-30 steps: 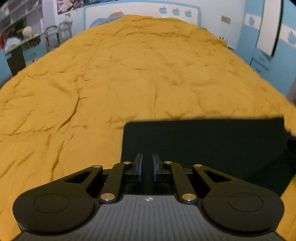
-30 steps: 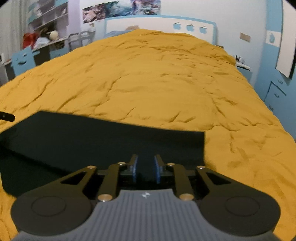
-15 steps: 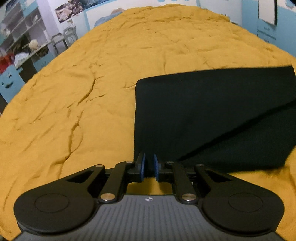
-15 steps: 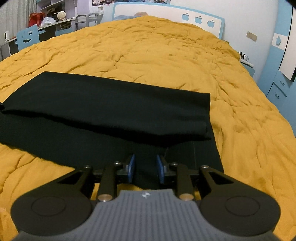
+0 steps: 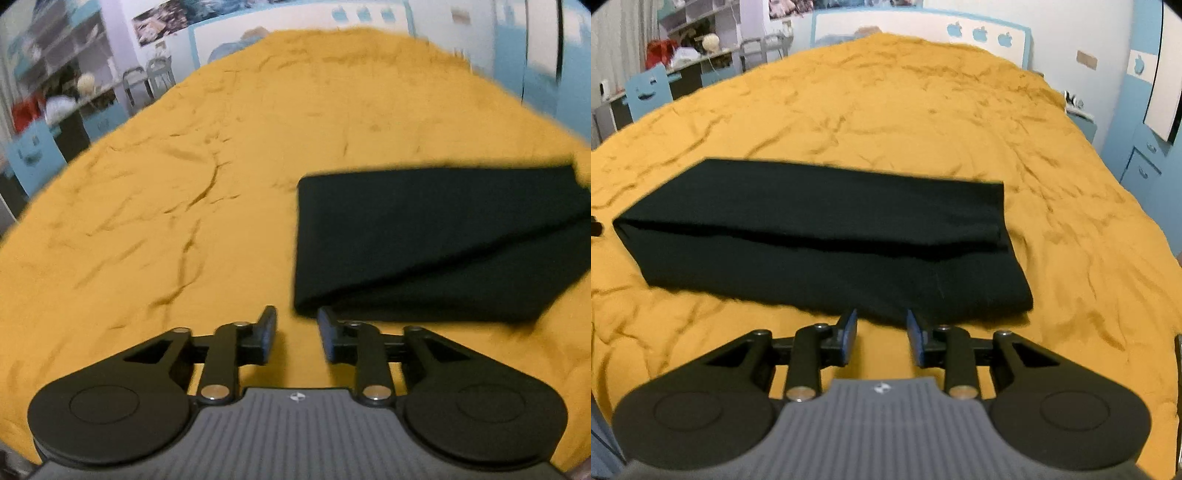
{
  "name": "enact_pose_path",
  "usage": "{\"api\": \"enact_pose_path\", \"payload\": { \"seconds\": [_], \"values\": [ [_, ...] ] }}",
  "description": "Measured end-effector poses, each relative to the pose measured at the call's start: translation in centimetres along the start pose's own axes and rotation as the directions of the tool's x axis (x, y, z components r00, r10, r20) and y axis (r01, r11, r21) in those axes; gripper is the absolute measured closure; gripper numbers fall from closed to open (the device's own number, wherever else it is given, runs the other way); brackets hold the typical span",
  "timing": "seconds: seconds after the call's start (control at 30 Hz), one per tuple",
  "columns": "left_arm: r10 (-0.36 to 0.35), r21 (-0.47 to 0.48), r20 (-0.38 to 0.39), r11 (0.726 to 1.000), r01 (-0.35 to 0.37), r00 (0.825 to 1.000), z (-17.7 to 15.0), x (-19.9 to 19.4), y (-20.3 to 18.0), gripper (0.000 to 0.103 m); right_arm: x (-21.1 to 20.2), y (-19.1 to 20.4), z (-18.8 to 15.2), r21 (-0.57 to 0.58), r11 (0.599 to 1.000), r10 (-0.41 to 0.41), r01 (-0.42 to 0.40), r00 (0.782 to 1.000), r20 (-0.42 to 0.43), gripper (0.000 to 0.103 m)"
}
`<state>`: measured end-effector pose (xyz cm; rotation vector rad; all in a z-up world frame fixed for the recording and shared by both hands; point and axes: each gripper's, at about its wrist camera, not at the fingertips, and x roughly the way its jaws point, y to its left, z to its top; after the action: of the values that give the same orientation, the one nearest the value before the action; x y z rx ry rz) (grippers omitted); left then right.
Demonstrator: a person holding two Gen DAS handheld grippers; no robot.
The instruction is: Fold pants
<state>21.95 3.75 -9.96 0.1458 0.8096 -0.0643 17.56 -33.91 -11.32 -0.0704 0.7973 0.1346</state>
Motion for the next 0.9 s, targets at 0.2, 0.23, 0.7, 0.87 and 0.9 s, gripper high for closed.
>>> {"api": "enact_pose_path", "payload": {
  "seconds": [0.2,0.23,0.7,0.87,0.9],
  "values": [
    [-0.111,-0.326,0.076,0.937,0.13,0.991,2.0,2.3,3.7,0.039,1.1,1.8,2.1,-0.006,1.0,0.014,-0.014,0.999,0.037,0.076],
    [-0.147,-0.39,0.073,0.906,0.164,0.986,2.3,3.4,4.5,0.038,1.5,1.9,2.4,0.01,1.0,0.015,-0.016,0.999,0.041,0.077],
    [-0.392,-0.668,0.029,0.676,0.31,0.92,0.7,10.9,9.4,0.054,5.5,3.4,4.4,0.041,0.996,0.084,-0.085,0.996,0.018,0.096],
    [-0.41,-0.704,0.033,0.638,0.312,0.911,1.2,11.4,8.8,0.09,6.2,3.0,4.5,0.056,0.993,0.108,-0.108,0.994,0.01,0.095],
    [-0.395,-0.701,0.043,0.643,0.31,0.918,1.6,11.1,8.4,0.092,6.2,2.8,4.4,0.052,0.993,0.106,-0.107,0.994,0.012,0.095]
  ]
}}
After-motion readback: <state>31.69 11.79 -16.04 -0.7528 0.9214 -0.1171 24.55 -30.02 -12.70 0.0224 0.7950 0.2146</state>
